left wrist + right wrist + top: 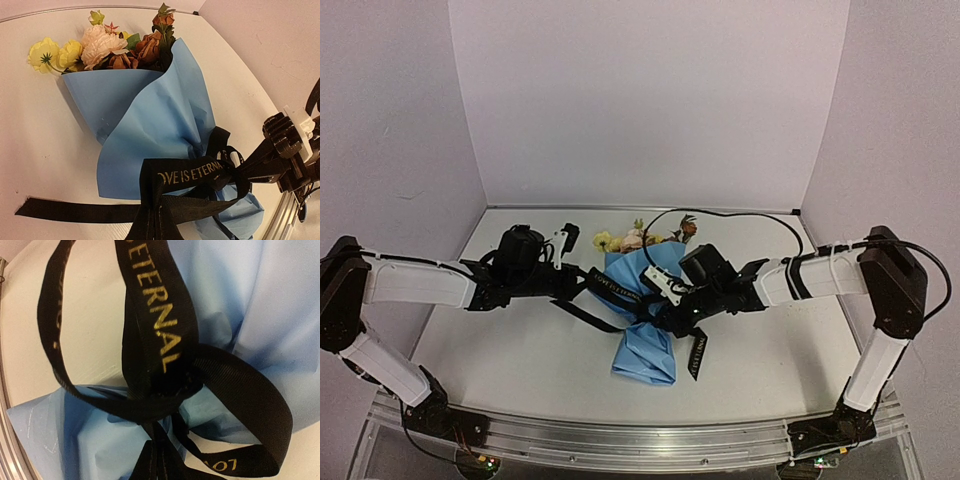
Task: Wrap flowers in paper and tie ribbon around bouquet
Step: Cross the half-tied ribbon over the folded bouquet.
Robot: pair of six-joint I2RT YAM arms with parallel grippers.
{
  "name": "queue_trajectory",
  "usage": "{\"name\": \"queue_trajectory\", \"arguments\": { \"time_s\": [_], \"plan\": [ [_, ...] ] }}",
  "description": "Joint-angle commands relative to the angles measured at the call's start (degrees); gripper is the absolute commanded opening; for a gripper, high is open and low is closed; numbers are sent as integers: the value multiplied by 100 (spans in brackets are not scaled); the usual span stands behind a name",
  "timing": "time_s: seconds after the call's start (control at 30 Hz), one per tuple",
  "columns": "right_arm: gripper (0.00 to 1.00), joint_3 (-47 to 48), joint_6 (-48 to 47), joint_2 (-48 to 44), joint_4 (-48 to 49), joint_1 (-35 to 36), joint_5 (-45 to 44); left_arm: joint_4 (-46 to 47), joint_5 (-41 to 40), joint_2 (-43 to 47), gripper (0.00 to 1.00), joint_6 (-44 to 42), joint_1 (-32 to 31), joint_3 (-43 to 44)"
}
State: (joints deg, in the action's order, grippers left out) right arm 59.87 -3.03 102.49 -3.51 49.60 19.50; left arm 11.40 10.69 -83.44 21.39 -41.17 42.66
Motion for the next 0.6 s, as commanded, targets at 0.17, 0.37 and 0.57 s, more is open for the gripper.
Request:
{"name": "queue_trajectory", "arguments": {
  "time_s": [0.17,0.37,0.57],
  "plan": [
    [2,214,144,-282,-745,28,-150,-3,212,56,0,3,64,202],
    [4,328,259,-333,-922,38,-57,-22,293,37,0,-46,65,208],
    [16,422,509,-321,-956,33,47,-15,563,-23,0,-97,65,260]
  ]
}}
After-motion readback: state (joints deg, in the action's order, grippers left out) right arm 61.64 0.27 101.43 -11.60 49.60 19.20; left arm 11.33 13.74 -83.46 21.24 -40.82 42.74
